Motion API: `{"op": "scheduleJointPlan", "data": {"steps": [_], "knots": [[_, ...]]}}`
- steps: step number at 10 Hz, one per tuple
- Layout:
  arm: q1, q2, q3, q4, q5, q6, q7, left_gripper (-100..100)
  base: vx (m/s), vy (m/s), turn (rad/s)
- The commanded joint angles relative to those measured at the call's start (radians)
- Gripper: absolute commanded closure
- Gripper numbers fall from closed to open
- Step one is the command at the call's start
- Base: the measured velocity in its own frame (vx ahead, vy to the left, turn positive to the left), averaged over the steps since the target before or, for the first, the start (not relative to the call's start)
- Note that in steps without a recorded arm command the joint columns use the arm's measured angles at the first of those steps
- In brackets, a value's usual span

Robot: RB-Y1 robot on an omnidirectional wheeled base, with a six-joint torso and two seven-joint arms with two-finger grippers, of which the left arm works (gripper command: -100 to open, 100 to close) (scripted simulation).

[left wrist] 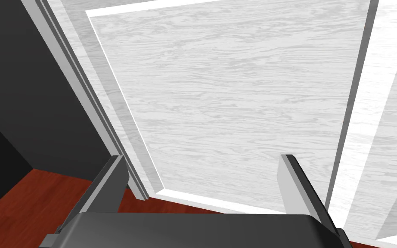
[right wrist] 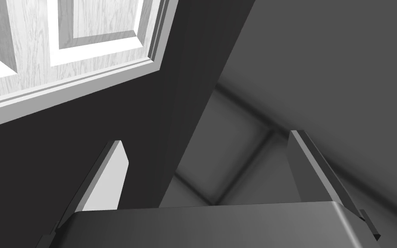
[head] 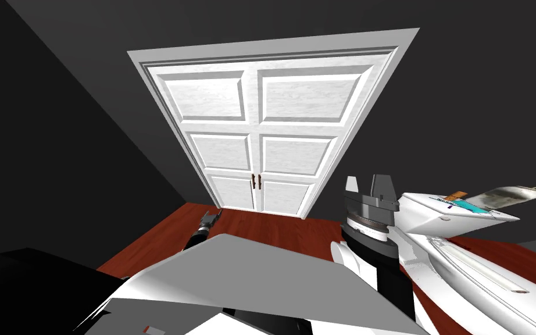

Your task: Pull the door open

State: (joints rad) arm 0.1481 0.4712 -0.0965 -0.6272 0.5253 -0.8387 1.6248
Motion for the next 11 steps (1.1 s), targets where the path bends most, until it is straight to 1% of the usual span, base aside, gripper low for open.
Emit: {"op": "scheduleJointPlan", "data": {"steps": [1, 2, 4, 5, 7, 10, 11], "knots": [[0.03, 0.009, 0.015, -0.019, 0.008, 0.011, -0.009, -100, -0.071, 0.054, 0.092], [0.034, 0.025, 0.039, -0.003, 0.019, 0.028, -0.017, -100, 0.058, 0.062, 0.091], [0.034, 0.025, 0.039, -0.003, 0.019, 0.028, -0.017, -100, 0.098, 0.05, 0.011], [0.018, 0.017, 0.036, -0.008, 0.018, 0.033, -0.019, -100, 0.134, -0.001, -0.099], [0.0, 0.006, 0.029, -0.017, 0.014, 0.035, -0.021, -100, 0.179, -0.015, -0.083], [-0.04, -0.022, 0.009, -0.04, 0.003, 0.037, -0.022, -100, 0.214, -0.009, -0.133], [-0.056, -0.034, -0.001, -0.05, -0.001, 0.037, -0.023, -100, 0.211, -0.028, -0.161]]}}
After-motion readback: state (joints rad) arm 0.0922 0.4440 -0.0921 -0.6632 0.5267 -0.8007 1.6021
